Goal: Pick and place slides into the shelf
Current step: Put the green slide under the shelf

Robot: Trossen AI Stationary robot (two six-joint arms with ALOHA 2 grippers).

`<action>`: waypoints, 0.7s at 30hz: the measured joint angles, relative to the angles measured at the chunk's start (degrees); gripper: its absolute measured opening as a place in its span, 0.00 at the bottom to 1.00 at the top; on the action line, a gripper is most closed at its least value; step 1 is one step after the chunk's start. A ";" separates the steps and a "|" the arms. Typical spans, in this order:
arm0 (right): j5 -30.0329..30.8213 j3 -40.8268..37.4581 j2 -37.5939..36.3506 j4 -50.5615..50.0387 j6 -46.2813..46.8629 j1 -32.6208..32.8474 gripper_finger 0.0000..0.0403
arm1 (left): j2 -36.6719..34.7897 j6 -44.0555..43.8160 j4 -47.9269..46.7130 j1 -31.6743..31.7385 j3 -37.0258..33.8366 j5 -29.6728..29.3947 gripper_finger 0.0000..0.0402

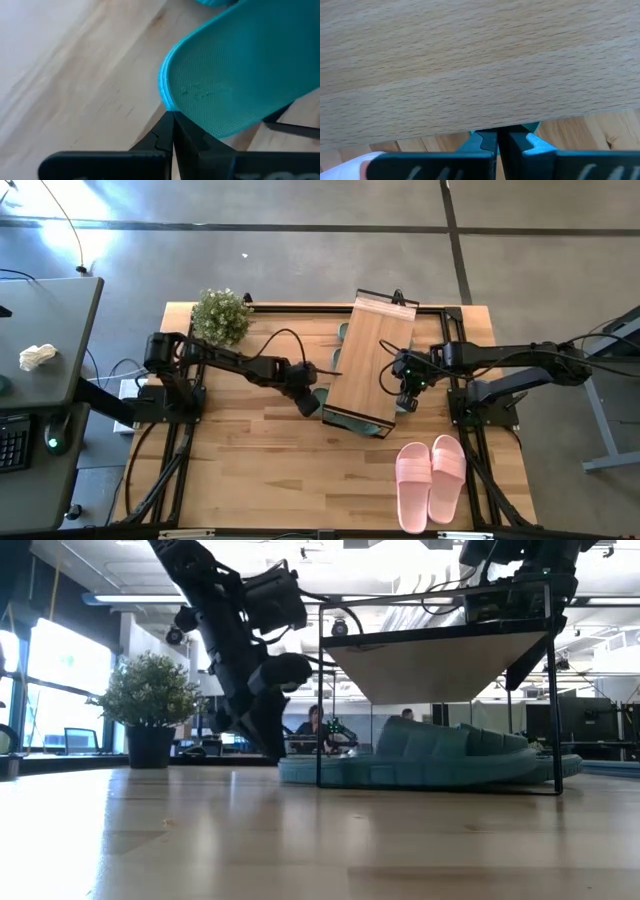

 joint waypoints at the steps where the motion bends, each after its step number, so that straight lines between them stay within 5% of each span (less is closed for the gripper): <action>1: -0.02 0.00 0.00 0.00 -0.02 0.00 0.00 | 0.08 -0.17 0.39 -0.19 0.00 0.03 0.00; 21: -0.55 0.00 -0.04 -0.40 -0.28 0.02 0.00 | 3.40 0.53 2.99 -1.33 4.83 1.39 0.00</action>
